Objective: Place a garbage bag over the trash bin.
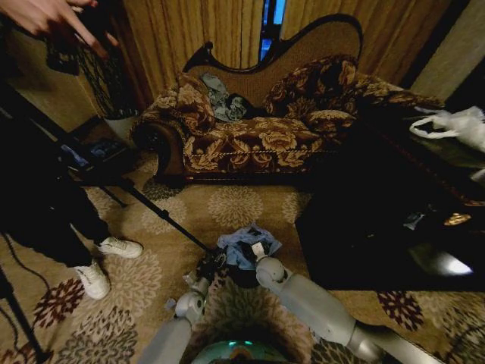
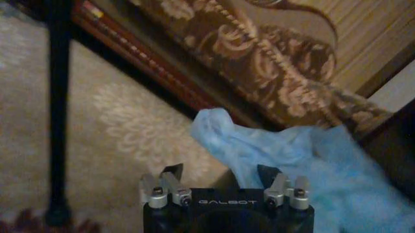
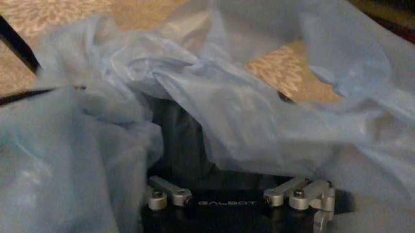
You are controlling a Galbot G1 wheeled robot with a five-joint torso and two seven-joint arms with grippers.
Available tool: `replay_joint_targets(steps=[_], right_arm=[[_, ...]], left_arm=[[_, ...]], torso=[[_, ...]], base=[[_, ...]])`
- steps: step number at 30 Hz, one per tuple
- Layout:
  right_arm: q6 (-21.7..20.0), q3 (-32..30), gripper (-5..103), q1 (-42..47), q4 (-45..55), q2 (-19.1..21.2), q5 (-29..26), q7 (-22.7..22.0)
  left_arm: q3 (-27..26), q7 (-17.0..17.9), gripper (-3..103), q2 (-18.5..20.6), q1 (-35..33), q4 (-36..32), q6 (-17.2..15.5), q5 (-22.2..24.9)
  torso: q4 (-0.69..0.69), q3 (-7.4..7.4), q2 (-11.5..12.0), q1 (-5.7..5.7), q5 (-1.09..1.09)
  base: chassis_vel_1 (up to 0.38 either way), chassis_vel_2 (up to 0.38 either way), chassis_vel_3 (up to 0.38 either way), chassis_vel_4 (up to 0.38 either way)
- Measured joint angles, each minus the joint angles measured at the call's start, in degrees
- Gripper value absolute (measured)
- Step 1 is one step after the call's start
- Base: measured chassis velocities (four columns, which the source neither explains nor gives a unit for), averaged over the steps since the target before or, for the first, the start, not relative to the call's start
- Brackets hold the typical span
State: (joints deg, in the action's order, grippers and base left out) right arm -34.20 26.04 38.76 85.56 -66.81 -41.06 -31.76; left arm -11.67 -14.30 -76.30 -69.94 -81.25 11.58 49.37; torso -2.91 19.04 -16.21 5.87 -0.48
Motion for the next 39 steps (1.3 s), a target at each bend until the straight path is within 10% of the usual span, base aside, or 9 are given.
replay_joint_targets(steps=[7, 39], right_arm=[[0.18, -0.01, 100, -0.36, -1.09, -1.0, -0.01, 0.53], [0.99, 1.6, 100, -0.32, -1.36, -0.38, 0.36, 0.51]], left_arm=[[1.29, 2.71, 99, -1.37, -0.8, -5.12, -1.64, 0.06], [0.77, 6.63, 100, -3.32, -1.16, -6.01, -3.89, 2.79]], torso=[[-0.01, 0.0, 0.0, 0.0, -0.01], [-0.01, 0.01, 0.01, 0.01, -0.01]], base=[[0.0, 0.0, 0.0, 0.0], [0.0, 0.0, 0.0, 0.0]])
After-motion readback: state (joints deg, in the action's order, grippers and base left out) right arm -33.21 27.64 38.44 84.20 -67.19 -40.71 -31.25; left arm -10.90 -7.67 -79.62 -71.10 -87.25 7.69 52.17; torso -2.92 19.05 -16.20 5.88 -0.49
